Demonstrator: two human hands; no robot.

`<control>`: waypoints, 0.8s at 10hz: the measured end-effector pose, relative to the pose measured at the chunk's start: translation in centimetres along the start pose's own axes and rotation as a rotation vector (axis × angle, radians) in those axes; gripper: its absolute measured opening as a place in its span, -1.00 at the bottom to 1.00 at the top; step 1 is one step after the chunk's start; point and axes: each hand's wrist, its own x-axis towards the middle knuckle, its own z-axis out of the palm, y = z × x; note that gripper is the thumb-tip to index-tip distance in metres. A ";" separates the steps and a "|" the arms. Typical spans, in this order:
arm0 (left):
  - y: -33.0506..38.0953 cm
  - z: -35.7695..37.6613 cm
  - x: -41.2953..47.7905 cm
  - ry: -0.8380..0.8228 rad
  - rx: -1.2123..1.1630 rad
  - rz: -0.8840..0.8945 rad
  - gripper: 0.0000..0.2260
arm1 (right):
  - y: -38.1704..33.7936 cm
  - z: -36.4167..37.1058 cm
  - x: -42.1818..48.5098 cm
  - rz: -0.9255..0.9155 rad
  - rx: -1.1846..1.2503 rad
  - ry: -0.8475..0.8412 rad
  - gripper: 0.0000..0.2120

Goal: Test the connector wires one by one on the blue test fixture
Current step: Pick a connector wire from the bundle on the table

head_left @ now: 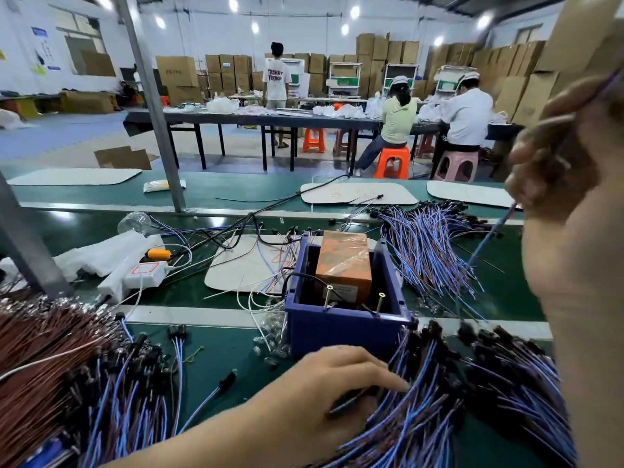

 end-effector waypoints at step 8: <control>0.8 -2.2 0.9 0.623 -0.668 -0.324 -0.75 | 14.6 8.0 -21.5 0.224 -0.068 -0.129 -0.71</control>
